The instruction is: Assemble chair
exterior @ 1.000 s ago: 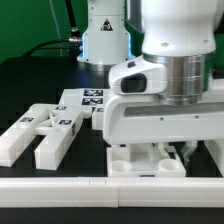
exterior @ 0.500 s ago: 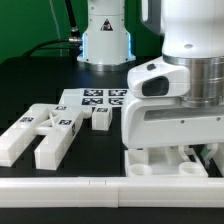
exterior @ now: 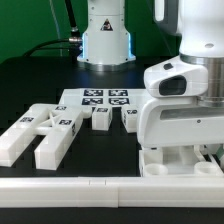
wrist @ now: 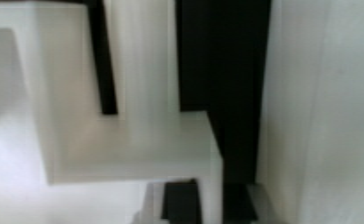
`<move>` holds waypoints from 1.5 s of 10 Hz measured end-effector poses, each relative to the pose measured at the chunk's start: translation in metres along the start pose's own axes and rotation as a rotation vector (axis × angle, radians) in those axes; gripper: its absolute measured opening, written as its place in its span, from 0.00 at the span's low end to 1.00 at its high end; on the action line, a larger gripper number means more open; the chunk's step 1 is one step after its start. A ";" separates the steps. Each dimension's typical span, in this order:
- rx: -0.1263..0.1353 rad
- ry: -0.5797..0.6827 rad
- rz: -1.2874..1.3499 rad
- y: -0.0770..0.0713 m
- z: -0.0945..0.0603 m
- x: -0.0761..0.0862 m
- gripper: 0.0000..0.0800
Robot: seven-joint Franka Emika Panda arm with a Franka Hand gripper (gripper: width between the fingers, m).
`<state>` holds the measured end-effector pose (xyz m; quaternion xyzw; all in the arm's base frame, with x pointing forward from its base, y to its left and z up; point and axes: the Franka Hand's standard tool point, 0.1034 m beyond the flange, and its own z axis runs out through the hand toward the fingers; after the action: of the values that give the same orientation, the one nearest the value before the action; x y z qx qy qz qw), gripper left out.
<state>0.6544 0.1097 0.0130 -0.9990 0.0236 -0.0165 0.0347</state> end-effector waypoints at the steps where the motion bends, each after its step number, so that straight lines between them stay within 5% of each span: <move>1: 0.001 0.003 0.001 0.001 -0.003 0.001 0.04; 3: -0.006 0.007 0.007 0.009 -0.018 0.000 0.43; 4: -0.004 0.016 0.005 0.012 -0.032 -0.001 0.43; 5: -0.001 0.021 -0.010 0.014 -0.048 -0.005 0.69; 6: 0.001 0.027 -0.016 0.018 -0.060 -0.005 0.77; 8: 0.000 0.037 -0.008 0.024 -0.074 -0.008 0.80; 12: -0.001 0.034 -0.011 0.025 -0.070 -0.010 0.81; 15: -0.027 0.039 -0.132 0.070 -0.065 -0.051 0.81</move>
Offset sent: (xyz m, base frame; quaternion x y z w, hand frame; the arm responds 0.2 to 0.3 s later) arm -0.0233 -0.0026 0.0395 0.0241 -0.0148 0.0034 0.9996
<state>0.5984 0.0381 0.0708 -0.9982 -0.0414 -0.0378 0.0198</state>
